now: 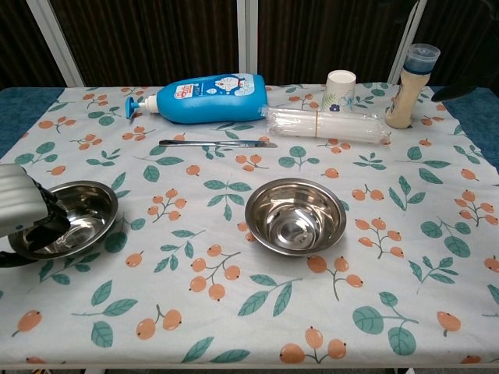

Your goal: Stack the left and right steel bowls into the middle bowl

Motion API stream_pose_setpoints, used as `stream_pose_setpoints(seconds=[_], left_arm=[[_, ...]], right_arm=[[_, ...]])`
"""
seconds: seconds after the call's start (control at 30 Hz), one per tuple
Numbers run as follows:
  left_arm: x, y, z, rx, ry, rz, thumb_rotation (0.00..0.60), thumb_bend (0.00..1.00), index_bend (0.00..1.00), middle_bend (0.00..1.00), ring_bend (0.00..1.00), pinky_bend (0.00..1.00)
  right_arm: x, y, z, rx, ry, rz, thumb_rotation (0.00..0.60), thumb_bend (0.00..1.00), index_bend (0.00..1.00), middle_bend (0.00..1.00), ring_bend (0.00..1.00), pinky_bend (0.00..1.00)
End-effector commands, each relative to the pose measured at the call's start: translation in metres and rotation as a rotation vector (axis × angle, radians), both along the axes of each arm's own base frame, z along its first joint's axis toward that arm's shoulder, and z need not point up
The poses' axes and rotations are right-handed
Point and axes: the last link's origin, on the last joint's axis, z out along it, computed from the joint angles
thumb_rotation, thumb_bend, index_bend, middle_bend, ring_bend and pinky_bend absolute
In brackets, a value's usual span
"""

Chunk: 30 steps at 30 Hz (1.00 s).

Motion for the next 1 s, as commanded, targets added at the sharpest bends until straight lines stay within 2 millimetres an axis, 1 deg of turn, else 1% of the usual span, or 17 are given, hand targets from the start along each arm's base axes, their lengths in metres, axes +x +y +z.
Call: stream_pose_setpoints(seconds=[0.03, 0.17, 0.57, 1.0], left_arm=[[-0.001, -0.001, -0.001, -0.007, 0.008, -0.003, 0.6, 0.29, 0.74, 0.75, 0.66, 0.75], [-0.004, -0.001, -0.003, -0.022, 0.026, -0.002, 0.6, 0.29, 0.74, 0.75, 0.66, 0.75], [-0.002, 0.001, -0.006, -0.041, 0.009, 0.01, 0.6, 0.31, 0.76, 0.78, 0.68, 0.76], [0.01, 0.006, -0.004, -0.016, -0.082, -0.016, 0.6, 0.33, 0.76, 0.8, 0.69, 0.78]], right_arm=[[-0.001, 0.0, 0.0, 0.0, 0.0, -0.003, 0.6, 0.0, 0.11, 0.2, 0.0, 0.0], [-0.003, 0.0, 0.001, 0.001, -0.002, -0.009, 0.6, 0.0, 0.11, 0.2, 0.0, 0.0], [-0.009, -0.003, 0.001, 0.001, -0.003, -0.026, 0.6, 0.0, 0.09, 0.2, 0.0, 0.0], [-0.011, -0.005, 0.003, -0.007, -0.009, -0.036, 0.6, 0.0, 0.09, 0.2, 0.0, 0.0]])
